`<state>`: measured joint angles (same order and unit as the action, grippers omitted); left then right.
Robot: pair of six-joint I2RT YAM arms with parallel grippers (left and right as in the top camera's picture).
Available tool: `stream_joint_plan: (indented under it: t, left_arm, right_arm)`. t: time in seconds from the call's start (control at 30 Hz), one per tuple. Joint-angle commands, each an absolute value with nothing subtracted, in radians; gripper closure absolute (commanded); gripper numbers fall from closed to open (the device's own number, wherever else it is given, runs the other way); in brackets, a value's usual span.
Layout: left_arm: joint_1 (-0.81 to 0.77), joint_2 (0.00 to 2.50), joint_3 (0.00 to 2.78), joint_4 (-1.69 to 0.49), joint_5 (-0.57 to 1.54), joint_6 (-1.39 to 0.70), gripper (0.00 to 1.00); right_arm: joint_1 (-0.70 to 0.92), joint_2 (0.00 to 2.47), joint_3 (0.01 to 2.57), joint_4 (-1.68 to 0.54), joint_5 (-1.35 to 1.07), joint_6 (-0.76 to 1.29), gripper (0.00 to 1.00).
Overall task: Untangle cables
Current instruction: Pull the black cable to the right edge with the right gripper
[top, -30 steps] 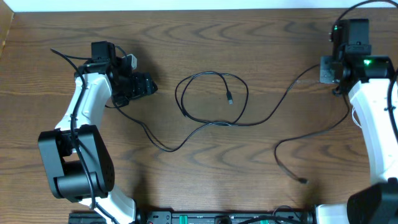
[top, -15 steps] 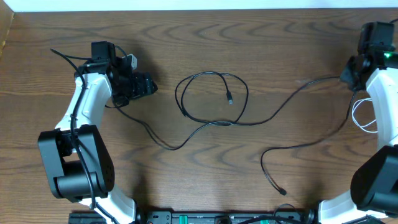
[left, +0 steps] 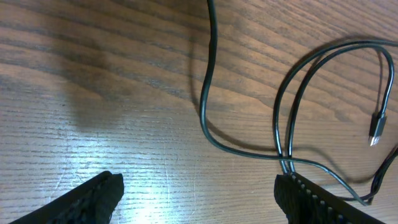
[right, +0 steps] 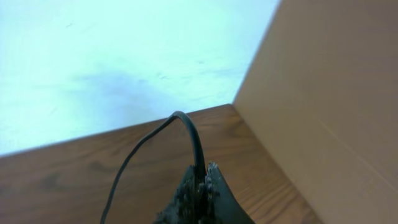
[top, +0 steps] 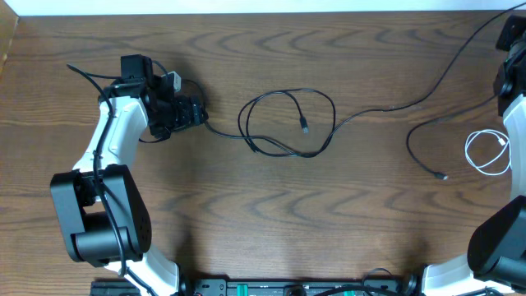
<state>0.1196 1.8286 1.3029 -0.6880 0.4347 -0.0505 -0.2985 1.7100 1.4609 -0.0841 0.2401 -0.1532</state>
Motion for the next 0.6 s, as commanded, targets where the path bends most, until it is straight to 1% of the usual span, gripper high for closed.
stream_joint_plan:
  t: [0.0,0.07,0.17,0.3,0.33,0.4,0.43,0.47,0.5,0.53,0.57]
  left_arm:
    - [0.118,1.831,1.305,-0.690,0.425,-0.042,0.16]
    - [0.118,1.831,1.305,-0.689,0.425,-0.042,0.16]
    - [0.118,1.831,1.305,-0.689,0.425,-0.042,0.16]
    - [0.118,1.831,1.305,-0.689,0.425,-0.042,0.16]
    - [0.118,1.831,1.305,-0.689,0.425,-0.042,0.16]
    - [0.118,1.831,1.305,-0.689,0.425,-0.042,0.16]
    - [0.118,1.831,1.305,-0.689,0.425,-0.042,0.16]
    - [0.118,1.831,1.305,-0.689,0.425,-0.042,0.16]
    - [0.118,1.831,1.305,-0.689,0.425,-0.042,0.16]
    - [0.118,1.831,1.305,-0.689,0.425,-0.042,0.16]
    - [0.118,1.831,1.305,-0.689,0.425,-0.042,0.16]
  right_arm:
    - [-0.300,1.698,1.470,-0.174,0.147,-0.223,0.98]
    - [-0.303,1.703,1.470,-0.234,0.162,-0.223,0.98]
    - [-0.325,1.722,1.470,-0.382,0.221,-0.222,0.98]
    - [-0.362,1.736,1.470,-0.480,0.226,-0.217,0.92]
    - [-0.371,1.737,1.470,-0.504,0.225,-0.214,0.85]
    - [-0.382,1.738,1.470,-0.525,0.226,-0.214,0.77]
    - [-0.384,1.739,1.470,-0.532,0.225,-0.214,0.68]
    - [-0.385,1.739,1.470,-0.541,0.225,-0.214,0.57]
    - [-0.383,1.739,1.470,-0.552,0.217,-0.214,0.37]
    - [-0.381,1.739,1.470,-0.564,0.195,-0.214,0.29]
    - [-0.381,1.739,1.470,-0.574,0.166,-0.214,0.19]
